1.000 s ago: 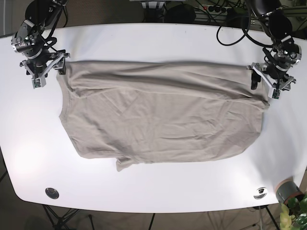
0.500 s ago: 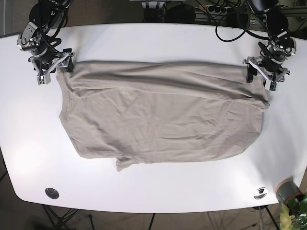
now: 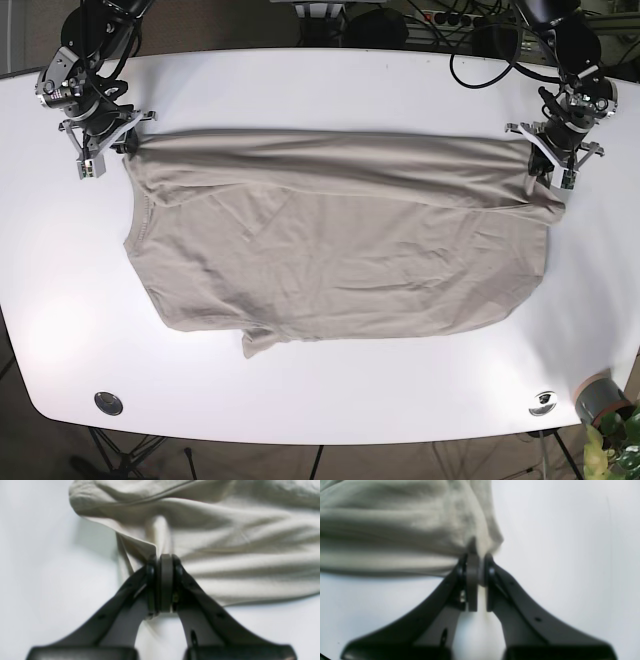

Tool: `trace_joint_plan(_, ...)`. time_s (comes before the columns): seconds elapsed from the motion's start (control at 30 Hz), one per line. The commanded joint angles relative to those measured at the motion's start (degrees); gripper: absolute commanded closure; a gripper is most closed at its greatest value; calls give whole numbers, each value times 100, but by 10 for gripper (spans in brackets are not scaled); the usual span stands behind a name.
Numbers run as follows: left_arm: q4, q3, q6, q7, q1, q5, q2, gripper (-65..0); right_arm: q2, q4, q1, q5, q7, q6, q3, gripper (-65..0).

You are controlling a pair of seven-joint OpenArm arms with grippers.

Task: Fold the T-shirt properly
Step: 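Drag the held shirt edge with both grippers toward the robot, then open both grippers and release the shirt edge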

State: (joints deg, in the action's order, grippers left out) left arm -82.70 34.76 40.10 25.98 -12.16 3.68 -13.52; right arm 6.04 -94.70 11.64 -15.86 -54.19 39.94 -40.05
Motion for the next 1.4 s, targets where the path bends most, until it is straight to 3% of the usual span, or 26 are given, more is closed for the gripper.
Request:
trace_joint_plan(0.0,-130,45,-10,-105,-98,84,-86,0,77,-109,-8,-63,96,6,-17,-19)
trace_joint_plan(0.33,-640,370,-10,-97,-916,93,-77,0,68,-909,819,-71,70,6,-43,-21)
trace_joint_plan(0.5,-702,739,-10,-97,-1214,93,20,0,-169,-1374,1293,-63,70,6,-69,-21)
trace_joint_plan(0.73,-711,1073,-10,-97,-1540,93,46,0,-204,-1550,1856,-63,70,6,-69,-21)
trace_joint_plan(0.8,-711,1064,-10,-97,-1610,84,29,-40,-204,-1550,1953,-63,70,6,-69,-21)
trace_joint_plan(1.0,-746,1091,-10,-97,-1628,93,38,-333,-204,-1550,2076,-71,79,6,-43,-30)
trace_joint_plan(1.07,-878,1099,-10,-97,-1628,93,38,-375,-204,-1550,2076,-71,79,6,-69,-54)
trace_joint_plan(1.17,-1159,1187,-10,-97,-1645,128,46,-378,-204,-1577,2076,-71,70,6,-78,-149)
trace_joint_plan(1.37,-1335,1416,-10,-97,-1619,946,2,-378,-204,-1840,2128,-63,70,6,-78,-384)
